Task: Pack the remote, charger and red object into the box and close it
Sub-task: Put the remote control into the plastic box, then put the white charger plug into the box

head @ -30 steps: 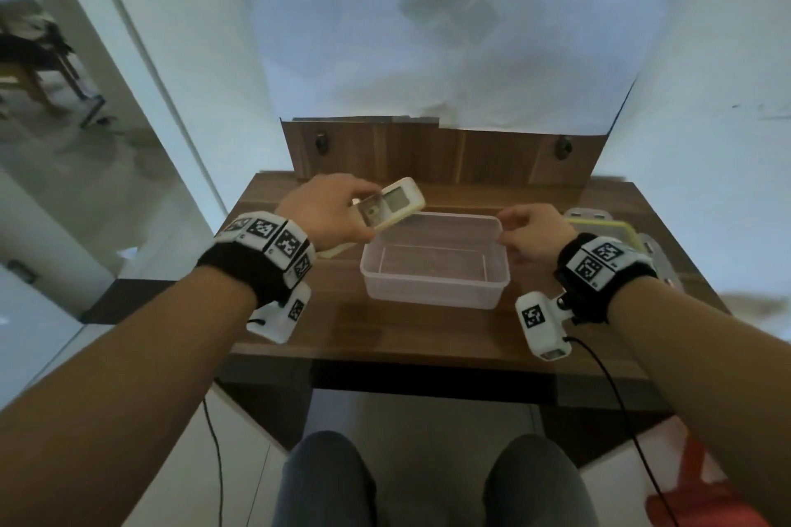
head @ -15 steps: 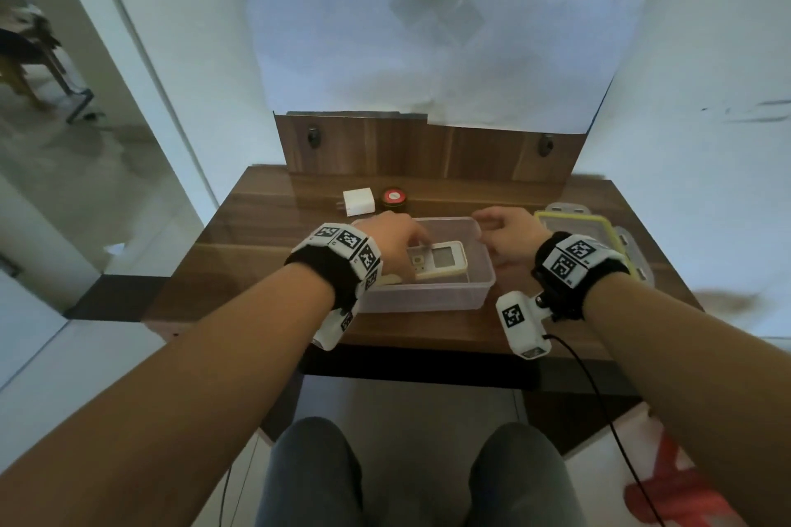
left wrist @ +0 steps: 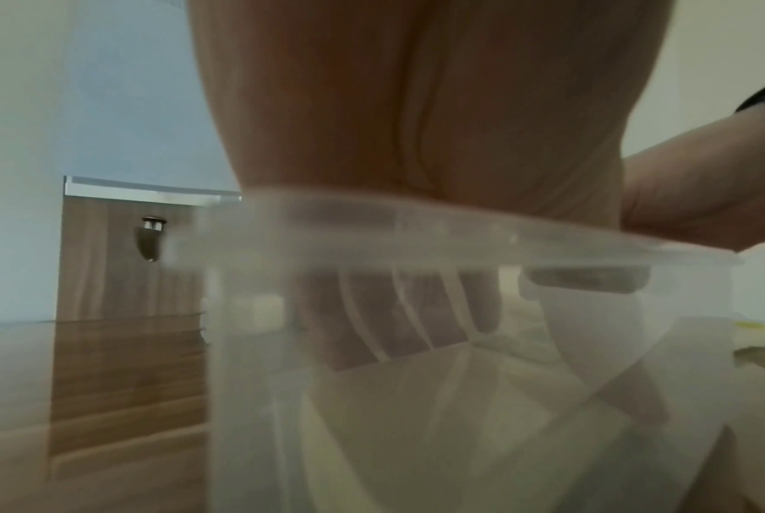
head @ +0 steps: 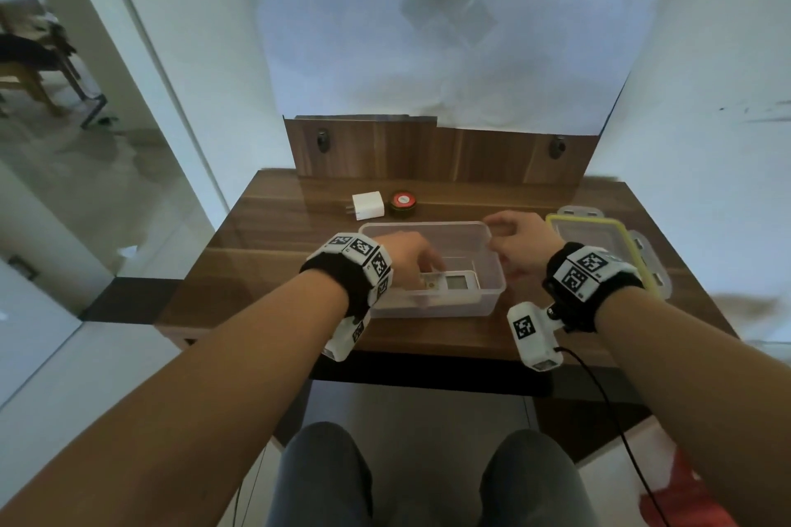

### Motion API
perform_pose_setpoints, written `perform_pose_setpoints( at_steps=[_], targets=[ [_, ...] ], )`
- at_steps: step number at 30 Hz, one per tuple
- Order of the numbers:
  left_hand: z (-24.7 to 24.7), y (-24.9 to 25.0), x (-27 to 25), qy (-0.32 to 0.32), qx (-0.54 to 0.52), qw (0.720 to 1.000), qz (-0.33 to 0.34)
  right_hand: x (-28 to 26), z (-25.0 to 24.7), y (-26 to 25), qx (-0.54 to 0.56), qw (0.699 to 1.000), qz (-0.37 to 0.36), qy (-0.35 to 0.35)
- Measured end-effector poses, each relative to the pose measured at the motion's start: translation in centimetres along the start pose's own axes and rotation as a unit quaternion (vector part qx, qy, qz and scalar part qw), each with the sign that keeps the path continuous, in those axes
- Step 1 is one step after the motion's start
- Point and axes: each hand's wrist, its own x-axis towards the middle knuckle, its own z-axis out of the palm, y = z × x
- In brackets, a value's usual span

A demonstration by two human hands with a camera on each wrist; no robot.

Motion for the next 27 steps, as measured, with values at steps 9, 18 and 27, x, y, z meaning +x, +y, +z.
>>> perform_pose_setpoints(
  at_steps=[9, 18, 27],
  targets=[
    [-2.6, -4.4, -1.7, 0.374, -0.267, 0.888, 0.008, 0.1, -0.1, 0.9, -0.033, 0.998, -0.047, -0.017],
    [-6.5, -10.3, -0.6, 0.356, -0.104, 0.91, -0.185, -0.9, 0.4, 1.3, 0.127, 0.989, 0.05, -0.051],
    [-4.8, -10.5, 5.8, 0.224, -0.07, 0.957, -0.173, -0.8, 0.6, 0.9, 0.154, 0.983, 0.087, -0.055]
  ],
)
